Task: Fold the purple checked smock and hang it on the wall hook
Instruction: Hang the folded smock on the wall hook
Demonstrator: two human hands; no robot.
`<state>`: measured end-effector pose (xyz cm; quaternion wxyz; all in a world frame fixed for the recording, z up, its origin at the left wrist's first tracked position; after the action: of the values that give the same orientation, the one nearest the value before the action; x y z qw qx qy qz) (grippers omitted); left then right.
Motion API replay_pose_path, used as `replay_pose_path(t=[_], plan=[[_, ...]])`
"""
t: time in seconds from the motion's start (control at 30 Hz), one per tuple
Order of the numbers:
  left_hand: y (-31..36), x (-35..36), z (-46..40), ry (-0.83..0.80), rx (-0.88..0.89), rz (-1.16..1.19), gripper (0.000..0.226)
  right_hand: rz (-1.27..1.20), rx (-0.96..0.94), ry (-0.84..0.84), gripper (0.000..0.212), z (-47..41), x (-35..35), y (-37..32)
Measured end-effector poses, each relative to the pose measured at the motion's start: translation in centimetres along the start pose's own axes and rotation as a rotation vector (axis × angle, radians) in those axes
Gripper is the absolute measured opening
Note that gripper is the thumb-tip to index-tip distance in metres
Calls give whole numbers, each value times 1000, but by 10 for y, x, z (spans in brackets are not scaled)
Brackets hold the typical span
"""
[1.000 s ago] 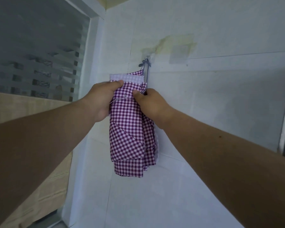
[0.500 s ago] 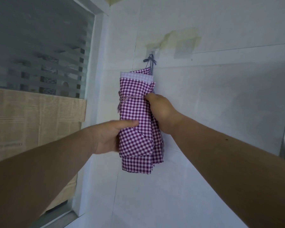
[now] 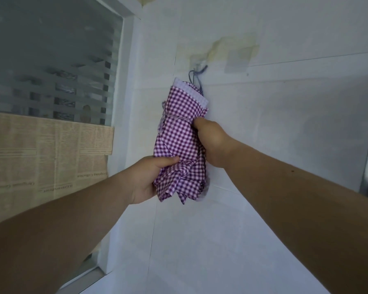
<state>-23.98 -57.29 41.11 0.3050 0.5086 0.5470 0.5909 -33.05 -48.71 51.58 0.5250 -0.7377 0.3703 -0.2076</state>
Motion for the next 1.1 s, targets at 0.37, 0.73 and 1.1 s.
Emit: replay_pose_path(t=[0.37, 0.73, 1.1], plan=[[-17, -22, -9, 64, -24, -126, 70, 196, -97, 34, 39, -1, 6, 3], [-9, -23, -3, 54, 97, 18, 40, 398, -267, 223, 34, -5, -6, -65], [-5, -39, 5, 87, 75, 66, 47, 904, -322, 220, 38, -46, 24, -123]])
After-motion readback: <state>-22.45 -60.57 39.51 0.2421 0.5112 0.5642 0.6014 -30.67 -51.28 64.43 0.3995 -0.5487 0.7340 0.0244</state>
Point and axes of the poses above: each hand's wrist, its own z-axis away from the middle knuckle, its own x-axis out of the palm, y = z × x, the point moved 10 cm from there along -z, towards the middle knuckle, and after that the axes turned 2 degrees about -x, right-handed, at the moved point
